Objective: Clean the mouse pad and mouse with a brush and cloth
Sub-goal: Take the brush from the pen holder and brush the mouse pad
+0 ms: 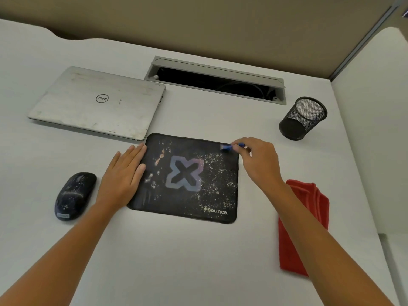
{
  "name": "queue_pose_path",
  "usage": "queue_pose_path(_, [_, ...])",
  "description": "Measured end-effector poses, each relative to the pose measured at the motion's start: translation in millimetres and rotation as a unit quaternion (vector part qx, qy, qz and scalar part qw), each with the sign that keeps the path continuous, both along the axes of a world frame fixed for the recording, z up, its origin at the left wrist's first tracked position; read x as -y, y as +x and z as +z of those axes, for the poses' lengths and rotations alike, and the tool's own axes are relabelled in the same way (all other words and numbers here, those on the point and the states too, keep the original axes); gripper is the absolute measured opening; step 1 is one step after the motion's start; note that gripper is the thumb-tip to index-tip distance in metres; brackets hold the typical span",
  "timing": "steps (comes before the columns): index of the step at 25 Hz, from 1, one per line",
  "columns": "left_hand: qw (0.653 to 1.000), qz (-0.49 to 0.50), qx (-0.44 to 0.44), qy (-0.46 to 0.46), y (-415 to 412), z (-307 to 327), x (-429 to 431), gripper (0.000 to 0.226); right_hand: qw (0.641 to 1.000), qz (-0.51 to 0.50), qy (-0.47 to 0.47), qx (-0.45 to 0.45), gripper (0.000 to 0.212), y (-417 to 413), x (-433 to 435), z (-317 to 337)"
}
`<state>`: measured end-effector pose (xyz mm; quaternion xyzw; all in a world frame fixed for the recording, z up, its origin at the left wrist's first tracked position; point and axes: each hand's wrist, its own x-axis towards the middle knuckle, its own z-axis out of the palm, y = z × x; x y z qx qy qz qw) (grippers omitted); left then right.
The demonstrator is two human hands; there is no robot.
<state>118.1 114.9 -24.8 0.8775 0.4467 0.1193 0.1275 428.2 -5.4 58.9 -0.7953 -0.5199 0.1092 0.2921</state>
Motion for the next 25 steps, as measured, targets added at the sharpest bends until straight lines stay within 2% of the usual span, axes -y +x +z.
queue_pose_path(6, [1.000,0.002,0.001,-0.004,0,0,0,0.056,0.999,-0.018,0.032,0.012,0.018,-6,-1,-1])
queue_pose_path(11, [1.000,0.004,0.005,-0.009,1,2,2,0.055,1.000,-0.004,0.003,-0.007,0.016,-17,-5,-7])
queue_pose_path(13, [1.000,0.003,0.008,-0.011,1,3,2,0.055,0.999,-0.027,0.022,0.018,0.018,-16,-7,-7])
queue_pose_path(15, [1.000,0.006,0.012,-0.012,2,4,2,0.055,0.999,-0.022,0.003,0.031,0.020,-16,-10,-7])
queue_pose_path(17, [1.000,0.007,0.015,-0.012,2,5,2,0.055,1.000,-0.007,-0.008,-0.011,0.021,-16,-11,-6])
queue_pose_path(19, [1.000,0.007,0.016,-0.013,2,5,2,0.055,0.999,-0.019,0.021,-0.041,0.021,-16,-11,-4])
queue_pose_path(22, [1.000,0.007,0.013,-0.013,1,4,2,0.055,0.999,-0.021,0.016,-0.022,0.021,-16,-13,-4])
queue_pose_path(25, [1.000,0.007,0.011,-0.014,1,3,1,0.055,0.996,0.001,0.000,-0.088,0.020,-20,-16,-4])
